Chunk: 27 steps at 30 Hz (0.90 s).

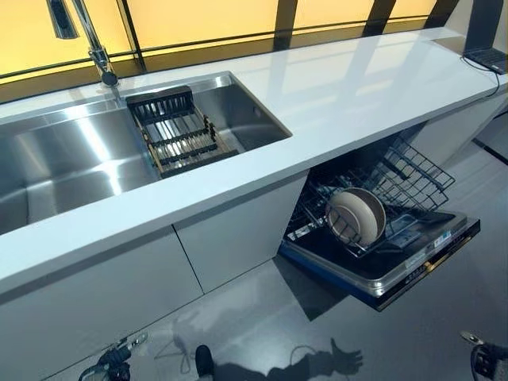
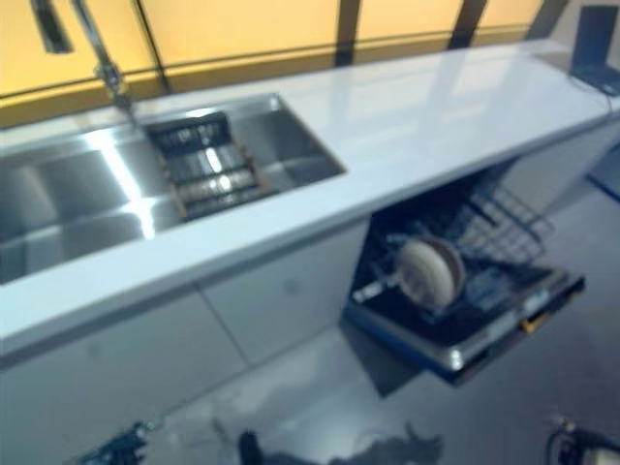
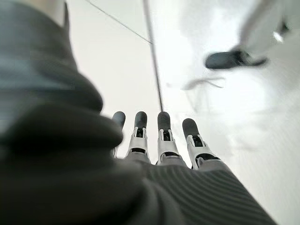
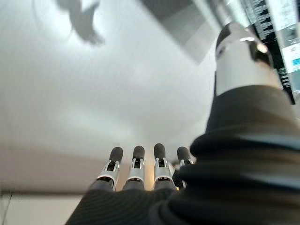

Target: Take plates into dishwasher

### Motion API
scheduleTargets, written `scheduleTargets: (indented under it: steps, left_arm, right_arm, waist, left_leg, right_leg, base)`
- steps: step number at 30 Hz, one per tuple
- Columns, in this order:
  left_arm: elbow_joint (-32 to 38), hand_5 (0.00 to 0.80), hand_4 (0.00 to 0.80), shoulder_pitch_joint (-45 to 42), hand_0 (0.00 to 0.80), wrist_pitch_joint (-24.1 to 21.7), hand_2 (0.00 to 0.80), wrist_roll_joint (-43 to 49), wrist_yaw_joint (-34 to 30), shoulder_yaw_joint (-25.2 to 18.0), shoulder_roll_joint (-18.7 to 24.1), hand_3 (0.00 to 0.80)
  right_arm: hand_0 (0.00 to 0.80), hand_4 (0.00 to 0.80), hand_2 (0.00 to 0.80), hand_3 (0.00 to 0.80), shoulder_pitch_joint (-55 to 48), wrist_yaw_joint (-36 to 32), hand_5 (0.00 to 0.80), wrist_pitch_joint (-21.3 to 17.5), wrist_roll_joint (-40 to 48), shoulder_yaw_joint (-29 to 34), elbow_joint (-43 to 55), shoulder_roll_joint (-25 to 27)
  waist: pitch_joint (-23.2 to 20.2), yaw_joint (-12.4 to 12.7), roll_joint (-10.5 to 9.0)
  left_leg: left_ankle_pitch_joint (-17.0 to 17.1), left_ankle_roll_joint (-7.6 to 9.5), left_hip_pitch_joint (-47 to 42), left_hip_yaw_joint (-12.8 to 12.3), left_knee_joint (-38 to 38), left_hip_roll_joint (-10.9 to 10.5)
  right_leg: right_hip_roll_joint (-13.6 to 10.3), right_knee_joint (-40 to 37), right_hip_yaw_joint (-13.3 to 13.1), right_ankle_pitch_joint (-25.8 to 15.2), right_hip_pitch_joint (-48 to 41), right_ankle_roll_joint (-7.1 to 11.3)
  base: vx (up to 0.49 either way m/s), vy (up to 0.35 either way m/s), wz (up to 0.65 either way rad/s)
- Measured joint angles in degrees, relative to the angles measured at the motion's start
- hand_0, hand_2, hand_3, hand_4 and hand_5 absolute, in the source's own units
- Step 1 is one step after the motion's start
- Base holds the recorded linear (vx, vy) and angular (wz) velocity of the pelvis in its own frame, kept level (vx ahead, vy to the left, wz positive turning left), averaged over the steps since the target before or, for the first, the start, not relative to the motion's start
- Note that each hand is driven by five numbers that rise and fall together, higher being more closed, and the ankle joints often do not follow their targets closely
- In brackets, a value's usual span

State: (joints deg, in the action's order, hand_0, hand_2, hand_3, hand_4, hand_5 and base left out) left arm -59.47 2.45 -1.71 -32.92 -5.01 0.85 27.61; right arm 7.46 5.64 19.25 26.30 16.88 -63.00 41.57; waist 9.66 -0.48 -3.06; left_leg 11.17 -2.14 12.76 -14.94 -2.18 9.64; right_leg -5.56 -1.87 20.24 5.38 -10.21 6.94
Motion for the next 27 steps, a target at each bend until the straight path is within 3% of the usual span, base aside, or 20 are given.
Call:
scheduleTargets:
  steps: [3, 5, 11, 15, 19, 22, 23, 24, 26, 27]
  left_arm:
    - [0.2, 0.000, 0.000, 0.0, 0.000, 0.1, 0.000, -0.6, 0.4, 0.1, -1.8, 0.000]
    - [0.0, 0.000, 0.000, -1.9, 0.000, 0.1, 0.000, -0.5, 0.4, 0.0, -3.1, 0.000]
    - [-0.9, 0.000, 0.000, -7.6, 0.000, 0.1, 0.000, -0.4, 0.6, -2.4, -4.8, 0.000]
    - [-1.0, 0.000, 0.000, -7.2, 0.000, -0.1, 0.000, -0.4, 1.3, -2.8, -4.2, 0.000]
    - [-2.7, 0.000, 0.000, -7.6, 0.000, -0.1, 0.000, -0.5, 1.7, -6.2, -4.2, 0.000]
    - [-3.9, 0.000, 0.000, -7.6, 0.000, -0.1, 0.000, -0.5, 1.4, -6.4, -5.0, 0.000]
    - [-4.2, 0.000, 0.000, -7.5, 0.000, -0.1, 0.000, -0.5, 1.2, -6.4, -5.3, 0.000]
    - [-4.6, 0.000, 0.000, -7.5, 0.000, -0.1, 0.000, -0.5, 1.0, -6.3, -5.4, 0.000]
    - [-5.1, 0.000, 0.000, -7.8, 0.000, 0.0, 0.000, -0.5, 1.0, -6.3, -5.8, 0.000]
    - [-5.1, 0.000, 0.000, -7.8, 0.000, -0.2, 0.000, -0.4, 1.0, -6.3, -5.9, 0.000]
  right_arm:
    - [0.000, 0.000, 0.000, 0.000, 0.6, -0.9, 0.000, 0.0, 3.9, 0.0, -0.4, -0.3]
    - [0.000, 0.000, 0.000, 0.000, -0.4, -1.6, 0.000, 0.2, 7.2, 0.2, -1.0, -0.9]
    - [0.000, 0.000, 0.000, 0.000, -0.6, -3.0, 0.000, 0.2, 9.4, 0.5, -2.1, -1.8]
    - [0.000, 0.000, 0.000, 0.000, -0.4, -2.7, 0.000, 0.2, 9.2, 0.4, -2.6, -4.1]
    - [0.000, 0.000, 0.000, 0.000, 0.2, -2.3, 0.000, 1.3, 8.8, 0.4, -2.6, -4.4]
    - [0.000, 0.000, 0.000, 0.000, -0.5, -1.7, 0.000, 1.9, 8.2, 0.4, -2.9, -4.3]
    - [0.000, 0.000, 0.000, 0.000, -0.9, -1.6, 0.000, 1.8, 8.2, 0.4, -2.9, -4.3]
    - [0.000, 0.000, 0.000, 0.000, -0.8, -1.5, 0.000, 1.7, 8.1, 0.4, -3.1, -4.4]
    - [0.000, 0.000, 0.000, 0.000, -1.5, -1.3, 0.000, 1.0, 7.9, 0.4, -3.2, -4.0]
    - [0.000, 0.000, 0.000, 0.000, -1.5, -1.1, 0.000, 0.7, 7.4, 0.4, -3.2, -3.7]
  waist:
    - [1.1, -0.2, 0.96]
    - [1.8, 0.0, 0.66]
    - [2.2, 0.1, 1.87]
    - [2.4, 0.1, 2.62]
    - [2.9, 0.1, 3.48]
    - [4.3, 0.3, 4.76]
    - [4.2, 1.5, 4.17]
    - [4.5, 1.8, 3.07]
    - [4.3, 1.9, 1.61]
    - [4.2, 1.8, 1.92]
  left_leg:
    - [1.5, -1.46, 0.7, 1.1, 0.0, 2.2]
    - [1.1, -1.65, -1.9, 1.0, 2.0, 1.6]
    - [3.0, -1.28, -6.4, 0.1, 6.3, 0.7]
    - [3.4, -1.66, -7.2, 1.0, 6.4, -0.6]
    - [4.6, -2.26, -8.1, 2.2, 5.9, -0.1]
    - [6.7, -4.22, -6.9, 5.1, 2.9, 0.8]
    - [9.7, -6.30, -5.4, 6.3, 2.0, 0.5]
    - [9.9, -6.74, -3.8, 6.5, -1.4, -0.3]
    - [-3.6, -0.99, -1.9, 4.9, -15.2, -3.3]
    - [-7.6, 0.13, -2.4, 4.7, -17.9, -4.4]
  right_leg:
    - [3.1, 1.3, 1.3, 3.3, -0.3, -2.41]
    - [3.3, 2.7, 1.0, 4.3, -0.5, -3.42]
    - [2.6, 4.5, -0.4, 5.0, -1.4, -2.99]
    - [1.1, 10.1, -0.6, 8.3, -0.3, -2.60]
    - [1.3, 14.7, -0.7, 11.1, 0.3, -3.30]
    - [2.1, 18.0, -2.0, 13.4, 1.0, -5.87]
    - [1.0, 19.1, -2.9, 13.7, 2.7, -6.66]
    - [-0.3, 18.9, -2.8, 13.0, 3.5, -7.25]
    - [-2.3, 16.4, -3.3, 10.5, 3.9, -6.21]
    - [-2.2, 15.2, -3.3, 9.4, 3.8, -6.17]
  base:
    - [-0.179, -0.166, 0.36]
    - [-0.086, -0.092, 0.04]
    - [-0.085, -0.171, -0.11]
    - [-0.171, -0.326, 0.12]
    - [-0.144, -0.219, 0.13]
    - [-0.102, -0.137, 0.18]
    - [-0.031, 0.004, -0.09]
    - [-0.009, 0.056, -0.21]
    - [-0.002, 0.125, -0.09]
    - [0.006, 0.173, -0.03]
